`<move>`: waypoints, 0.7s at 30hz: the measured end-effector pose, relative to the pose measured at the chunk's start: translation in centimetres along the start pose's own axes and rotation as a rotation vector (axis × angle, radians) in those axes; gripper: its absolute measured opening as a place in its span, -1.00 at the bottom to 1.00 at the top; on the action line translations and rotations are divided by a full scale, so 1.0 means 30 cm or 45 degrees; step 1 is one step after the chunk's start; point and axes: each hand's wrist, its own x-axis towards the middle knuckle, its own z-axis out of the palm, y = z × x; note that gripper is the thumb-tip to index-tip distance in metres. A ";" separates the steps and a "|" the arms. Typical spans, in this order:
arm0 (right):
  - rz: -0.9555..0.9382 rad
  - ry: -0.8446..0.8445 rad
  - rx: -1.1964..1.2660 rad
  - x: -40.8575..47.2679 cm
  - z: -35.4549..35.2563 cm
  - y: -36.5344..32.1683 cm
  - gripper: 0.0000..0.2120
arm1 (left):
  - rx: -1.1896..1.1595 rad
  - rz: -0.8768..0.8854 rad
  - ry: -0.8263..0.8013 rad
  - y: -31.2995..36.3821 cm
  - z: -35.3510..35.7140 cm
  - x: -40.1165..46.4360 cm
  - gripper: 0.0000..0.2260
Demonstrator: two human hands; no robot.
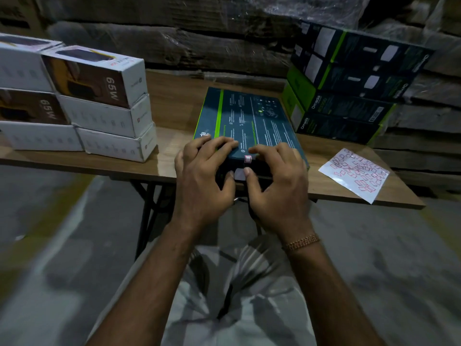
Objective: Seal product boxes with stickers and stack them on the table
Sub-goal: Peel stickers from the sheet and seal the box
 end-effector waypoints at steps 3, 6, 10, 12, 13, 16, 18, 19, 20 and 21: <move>-0.049 0.000 -0.026 -0.026 0.008 0.004 -0.73 | 0.001 0.006 0.027 0.000 0.008 -0.002 -0.43; -0.049 0.010 -0.089 -0.025 0.018 0.005 -0.72 | 0.016 0.013 0.040 0.000 0.014 -0.004 -0.43; -0.025 0.033 -0.080 -0.015 0.023 -0.003 -0.73 | 0.013 0.022 0.028 0.000 0.010 -0.010 -0.44; 0.006 0.046 -0.036 -0.011 0.022 -0.008 -0.75 | 0.008 0.021 0.028 -0.001 0.007 -0.011 -0.45; 0.025 0.049 -0.013 -0.006 0.022 -0.009 -0.77 | 0.007 0.020 0.026 -0.001 0.006 -0.011 -0.45; 0.051 0.042 0.020 0.027 0.022 -0.001 -0.82 | -0.001 0.017 0.027 -0.003 0.008 -0.012 -0.45; 0.042 0.023 0.005 0.048 0.019 0.007 -0.85 | 0.001 0.022 0.035 -0.007 0.008 -0.011 -0.44; 0.033 0.014 -0.014 0.054 0.017 0.010 -0.85 | 0.007 0.028 0.035 -0.009 0.009 -0.010 -0.44; 0.016 0.012 -0.042 0.057 0.014 0.012 -0.86 | 0.012 0.031 0.030 -0.010 0.009 -0.011 -0.43; -0.006 0.015 -0.072 0.059 0.010 0.014 -0.86 | 0.014 0.031 0.024 -0.010 0.008 -0.010 -0.43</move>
